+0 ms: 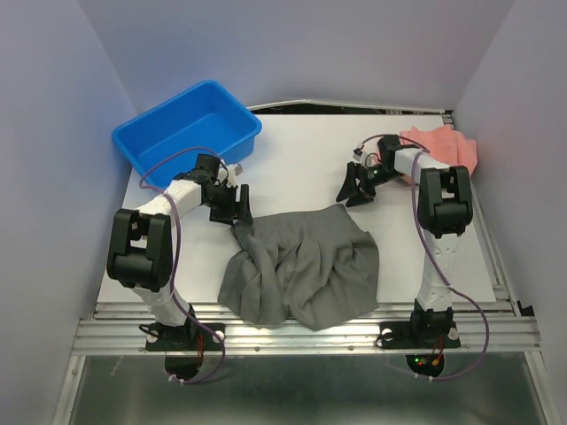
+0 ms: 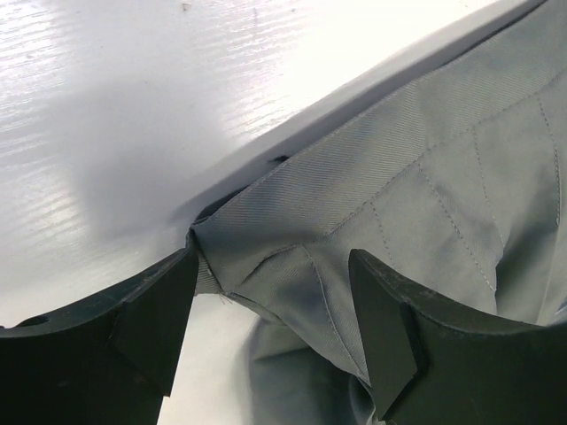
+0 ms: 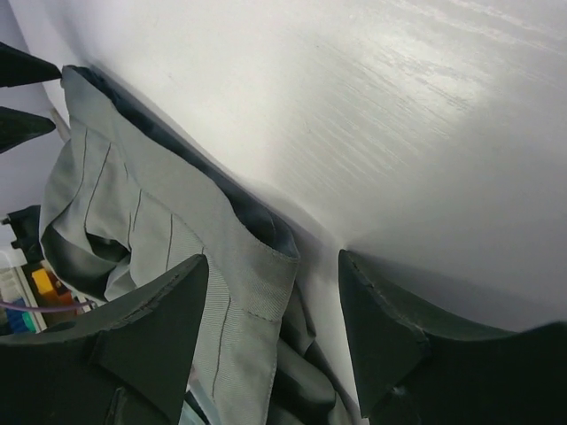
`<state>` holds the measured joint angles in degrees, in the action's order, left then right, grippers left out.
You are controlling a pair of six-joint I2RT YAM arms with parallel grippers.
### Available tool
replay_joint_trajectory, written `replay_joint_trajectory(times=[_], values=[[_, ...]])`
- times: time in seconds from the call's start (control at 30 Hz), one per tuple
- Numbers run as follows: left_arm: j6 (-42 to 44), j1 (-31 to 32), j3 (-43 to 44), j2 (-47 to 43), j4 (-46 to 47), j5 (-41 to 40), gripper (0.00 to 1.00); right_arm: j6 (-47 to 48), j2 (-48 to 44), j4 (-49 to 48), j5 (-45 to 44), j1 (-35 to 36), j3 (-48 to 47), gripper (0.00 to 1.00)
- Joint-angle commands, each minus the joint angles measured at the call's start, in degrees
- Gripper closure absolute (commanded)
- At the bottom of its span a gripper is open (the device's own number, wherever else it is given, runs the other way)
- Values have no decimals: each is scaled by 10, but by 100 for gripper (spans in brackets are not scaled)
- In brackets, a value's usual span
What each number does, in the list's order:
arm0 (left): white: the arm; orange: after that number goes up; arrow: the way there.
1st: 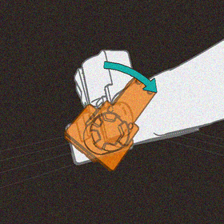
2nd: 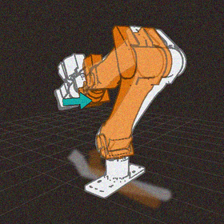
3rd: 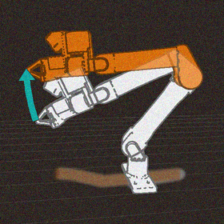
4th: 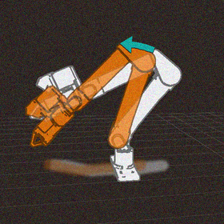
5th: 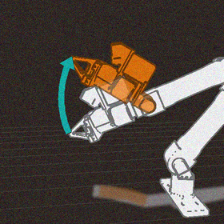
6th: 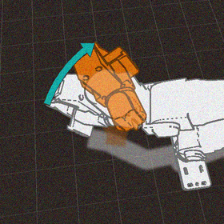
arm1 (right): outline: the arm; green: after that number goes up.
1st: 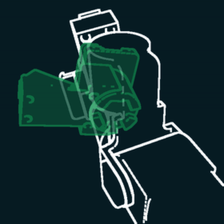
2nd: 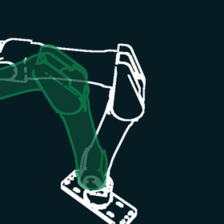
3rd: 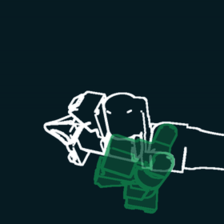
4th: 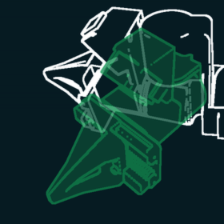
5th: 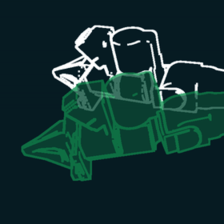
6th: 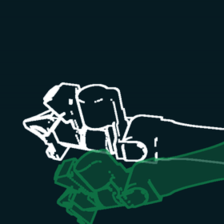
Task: Fold and stack the skirts
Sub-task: Flatten the skirt out
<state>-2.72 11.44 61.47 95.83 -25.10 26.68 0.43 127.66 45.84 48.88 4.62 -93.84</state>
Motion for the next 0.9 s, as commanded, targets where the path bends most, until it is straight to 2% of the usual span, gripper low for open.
replay_joint_trajectory(times=[0.0,0.2,0.47,0.57,0.6,0.67,0.73,0.77,0.8,0.87], values=[[-24,-2,-15,-6,-6,-21,20,33,5,12,-28,14,25,34],[-43,-3,-39,-15,4,-62,22,36,-18,1,-58,29,75,34],[-49,-1,-36,-35,-15,-107,22,18,-13,-8,-72,29,74,38],[-47,-1,-46,-37,-14,-75,22,5,-16,-14,-65,29,74,43],[-53,-1,-53,-36,-7,-39,25,1,-14,-20,-57,29,73,45],[-69,0,-68,-30,15,-16,29,-2,-8,-21,-49,29,66,51],[-68,0,-70,-22,29,19,43,-3,-11,-21,-40,29,59,57],[-66,0,-62,-20,31,28,51,-3,-14,-22,-37,29,53,65],[-66,-1,-57,-19,34,41,67,-3,-20,-22,-33,29,51,68],[-64,-1,-39,-30,41,43,82,-2,-34,-21,-31,29,44,76]])
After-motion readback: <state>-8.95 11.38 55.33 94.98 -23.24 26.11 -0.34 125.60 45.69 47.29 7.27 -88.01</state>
